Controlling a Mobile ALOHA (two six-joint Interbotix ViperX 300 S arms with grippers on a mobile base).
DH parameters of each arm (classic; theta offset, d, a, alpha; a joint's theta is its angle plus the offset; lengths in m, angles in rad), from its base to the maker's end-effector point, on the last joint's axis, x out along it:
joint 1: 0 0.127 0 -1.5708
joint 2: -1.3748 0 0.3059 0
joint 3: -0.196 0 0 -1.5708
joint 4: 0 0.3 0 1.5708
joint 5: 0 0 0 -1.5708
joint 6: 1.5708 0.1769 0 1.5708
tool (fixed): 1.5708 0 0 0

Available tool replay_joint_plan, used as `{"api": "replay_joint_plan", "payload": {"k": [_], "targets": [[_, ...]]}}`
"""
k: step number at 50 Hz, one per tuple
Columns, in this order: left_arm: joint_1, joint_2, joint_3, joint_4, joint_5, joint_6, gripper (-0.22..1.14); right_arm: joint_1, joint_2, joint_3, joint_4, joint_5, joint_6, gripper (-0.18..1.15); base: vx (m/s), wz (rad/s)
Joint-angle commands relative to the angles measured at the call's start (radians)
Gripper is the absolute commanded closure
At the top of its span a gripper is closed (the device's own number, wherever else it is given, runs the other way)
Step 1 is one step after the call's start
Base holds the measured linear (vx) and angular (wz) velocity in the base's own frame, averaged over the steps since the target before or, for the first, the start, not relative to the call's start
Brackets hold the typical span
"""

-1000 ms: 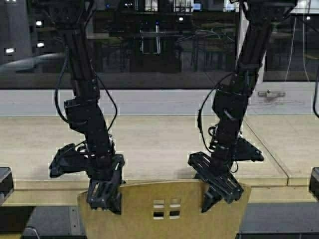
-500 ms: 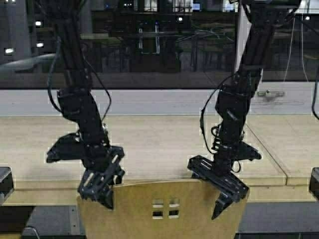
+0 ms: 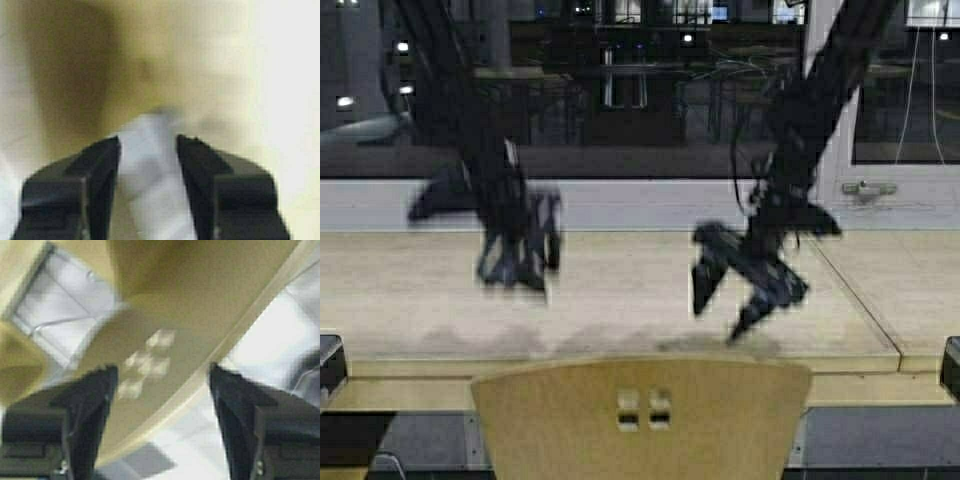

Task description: Push the chairs under the table

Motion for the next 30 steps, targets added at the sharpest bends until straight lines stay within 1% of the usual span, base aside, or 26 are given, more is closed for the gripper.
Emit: {"api": "replay_joint_plan", "payload": {"k": [1,8,11,14,17,23,26,30], "targets": [[0.008,-0.117,-0.009,-0.003,0.0,0.011,0.15,-0.014,-0.143,-0.002,-0.006,0.012,0.0,0.08,0.01,-0.03],[0.014,-0.204,0.0,0.002,0.002,0.041,0.15,-0.02,-0.225,-0.002,-0.021,0.012,-0.006,0.08,0.01,-0.01],[0.015,-0.241,0.003,0.008,0.003,0.078,0.16,-0.02,-0.252,-0.003,-0.04,0.015,-0.014,0.08,0.0,0.0],[0.017,-0.281,0.009,0.041,0.009,0.129,0.16,-0.02,-0.279,-0.002,-0.06,0.017,-0.031,0.08,0.0,0.0],[0.025,-0.328,0.018,0.106,0.026,0.201,0.16,-0.018,-0.325,0.006,-0.118,0.017,-0.083,0.08,0.0,-0.01],[0.046,-0.436,0.049,0.278,0.103,0.373,0.16,-0.017,-0.436,0.035,-0.284,0.014,-0.23,0.08,-0.02,-0.01],[0.061,-0.483,0.063,0.35,0.156,0.454,0.16,-0.018,-0.494,0.052,-0.339,0.009,-0.29,0.08,-0.03,-0.01],[0.077,-0.552,0.091,0.443,0.219,0.588,0.16,-0.035,-0.569,0.086,-0.393,0.0,-0.33,0.08,-0.04,0.0]]}}
